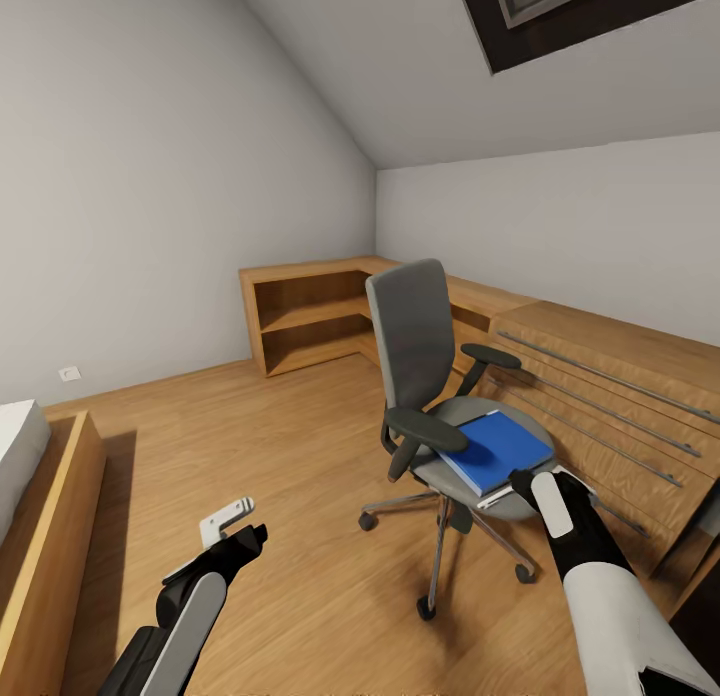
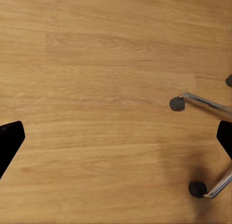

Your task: In the bedroom, organize the workspace by keeping the computer under the desk, ensuring the monitor is on the desk, placing the keyboard on the desk next to the monitor, placing the mouse on the desk next to the keyboard, moving the folder from the swivel chair onto the desk next to the mouse, stacking the notebook on top of the folder with the pen on top of the notebook, and positioning the swivel chair next to the desk.

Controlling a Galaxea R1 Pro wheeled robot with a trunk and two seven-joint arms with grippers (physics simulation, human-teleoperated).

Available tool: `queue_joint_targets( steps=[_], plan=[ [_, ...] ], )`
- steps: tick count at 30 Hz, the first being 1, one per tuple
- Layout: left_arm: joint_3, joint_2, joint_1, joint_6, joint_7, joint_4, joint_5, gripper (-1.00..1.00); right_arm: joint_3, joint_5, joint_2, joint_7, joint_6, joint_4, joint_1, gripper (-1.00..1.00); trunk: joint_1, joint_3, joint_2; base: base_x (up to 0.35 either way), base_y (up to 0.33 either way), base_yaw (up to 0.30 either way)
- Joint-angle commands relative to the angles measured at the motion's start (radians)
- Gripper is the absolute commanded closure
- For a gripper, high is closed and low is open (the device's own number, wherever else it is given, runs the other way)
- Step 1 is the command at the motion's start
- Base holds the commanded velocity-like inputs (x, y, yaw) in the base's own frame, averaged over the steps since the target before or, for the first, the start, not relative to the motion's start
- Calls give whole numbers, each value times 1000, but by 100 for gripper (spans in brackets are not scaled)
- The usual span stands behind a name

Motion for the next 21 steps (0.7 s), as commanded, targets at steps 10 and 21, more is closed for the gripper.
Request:
queue_joint_targets(
  steps=[10,21],
  plan=[
    [-1,-1,-1,2,8,-2,9,-100,0,-8,-1,-8,3,-1,0,-100,19,-17,-36,0,0,0],
    [-1,-1,-1,2,8,-2,10,-100,0,-8,-2,-8,3,-1,-1,-100,42,-36,-78,0,0,0]
  ],
)
